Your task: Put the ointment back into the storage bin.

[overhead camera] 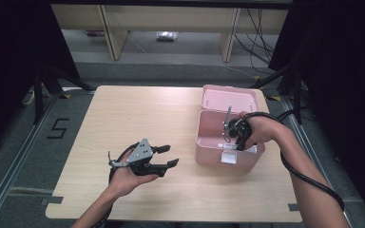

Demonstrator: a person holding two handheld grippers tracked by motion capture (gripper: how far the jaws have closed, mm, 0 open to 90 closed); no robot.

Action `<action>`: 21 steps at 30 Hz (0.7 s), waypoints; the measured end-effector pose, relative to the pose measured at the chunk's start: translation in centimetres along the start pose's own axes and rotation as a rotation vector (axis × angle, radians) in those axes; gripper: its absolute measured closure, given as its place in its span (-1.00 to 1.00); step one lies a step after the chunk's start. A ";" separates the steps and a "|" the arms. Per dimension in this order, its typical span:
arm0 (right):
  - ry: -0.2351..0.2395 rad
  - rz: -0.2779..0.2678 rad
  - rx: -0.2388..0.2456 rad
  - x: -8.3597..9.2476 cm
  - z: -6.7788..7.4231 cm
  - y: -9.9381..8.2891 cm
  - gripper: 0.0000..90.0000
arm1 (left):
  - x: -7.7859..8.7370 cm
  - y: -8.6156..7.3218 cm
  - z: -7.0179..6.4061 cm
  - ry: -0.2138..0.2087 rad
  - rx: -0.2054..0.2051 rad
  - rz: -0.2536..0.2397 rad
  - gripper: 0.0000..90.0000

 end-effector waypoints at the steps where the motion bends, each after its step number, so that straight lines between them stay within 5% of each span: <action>1: 0.003 0.002 -0.005 -0.1 0.0 -0.1 0.59 | 0.0 0.0 0.0 -0.001 0.000 0.000 -0.10; 21: 0.004 0.017 -0.024 -0.9 -0.2 -0.1 0.59 | -0.1 -0.1 -0.1 -0.005 0.004 0.000 -0.10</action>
Point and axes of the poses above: each handheld gripper's, and its own axes: x roughly backward along the jaws, y roughly out of its top, z roughly to its left, the point moved 8 cm from there along -x, roughly forward along the jaws, and after that the axes turned 7 degrees about -x, right-handed, at the moved point
